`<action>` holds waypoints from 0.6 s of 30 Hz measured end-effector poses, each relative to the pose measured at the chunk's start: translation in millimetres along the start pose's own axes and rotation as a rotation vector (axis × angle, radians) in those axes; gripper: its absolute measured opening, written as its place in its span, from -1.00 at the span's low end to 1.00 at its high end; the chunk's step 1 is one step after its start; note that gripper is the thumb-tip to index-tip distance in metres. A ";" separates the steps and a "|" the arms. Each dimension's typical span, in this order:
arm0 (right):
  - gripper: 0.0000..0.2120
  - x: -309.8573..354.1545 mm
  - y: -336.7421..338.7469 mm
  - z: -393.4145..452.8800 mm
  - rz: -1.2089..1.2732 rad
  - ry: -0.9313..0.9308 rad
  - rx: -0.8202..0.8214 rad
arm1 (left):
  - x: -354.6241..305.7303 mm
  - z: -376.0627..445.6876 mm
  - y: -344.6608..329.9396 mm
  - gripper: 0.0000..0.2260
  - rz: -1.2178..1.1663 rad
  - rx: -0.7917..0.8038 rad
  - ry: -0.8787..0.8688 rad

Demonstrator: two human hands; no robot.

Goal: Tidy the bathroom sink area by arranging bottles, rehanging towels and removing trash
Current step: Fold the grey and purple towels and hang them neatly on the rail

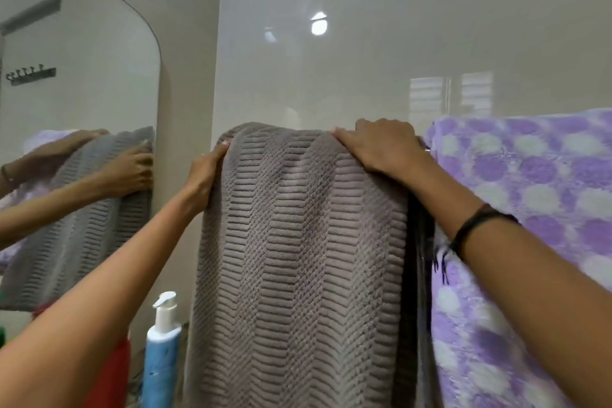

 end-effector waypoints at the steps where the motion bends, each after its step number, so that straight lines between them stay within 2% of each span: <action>1: -0.44 3.3 -2.5 -11.2 -0.037 0.011 -0.092 | 1.9 0.2 1.5 -0.53 0.030 -0.059 -0.041; 3: -0.51 10.2 -6.9 -31.2 -0.122 0.019 -0.192 | -0.7 -2.7 2.3 -0.47 0.127 -0.196 -0.196; 5: -0.55 16.9 -10.6 -44.2 -0.179 0.005 -0.236 | -12.9 -11.1 -1.1 -0.52 0.267 -0.267 -0.498; 7: -0.58 25.3 -14.5 -47.2 -0.172 0.027 -0.277 | -27.7 -22.9 -10.6 -0.60 0.400 -0.221 -0.796; 9: -0.59 36.8 -19.1 -43.5 -0.122 0.081 -0.299 | -37.8 -32.5 -27.0 -0.57 0.540 -0.047 -0.942; 11: -0.56 48.4 -26.5 -35.3 -0.098 0.099 -0.281 | -37.6 -40.2 -46.5 -0.46 0.738 0.054 -1.006; 13: -0.53 53.8 -35.9 -27.1 -0.134 0.085 -0.264 | -36.9 -41.6 -60.4 -0.45 0.851 0.013 -1.008; 15: -0.53 51.8 -40.9 -19.5 -0.175 0.074 -0.297 | -43.8 -39.0 -67.2 -0.44 0.865 -0.014 -1.003; 18: -0.54 41.5 -36.8 -3.4 -0.154 0.078 -0.359 | -64.1 -30.7 -74.8 -0.43 1.054 0.140 -0.926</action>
Point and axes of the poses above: each hand's wrist, its own z-axis towards the middle knuckle, its own y-axis out of the back of the hand, x = y × z, the point moved 1 cm from there along z, towards the middle knuckle, and after that the axes turned 6 degrees about -x, right-handed, at the moved point
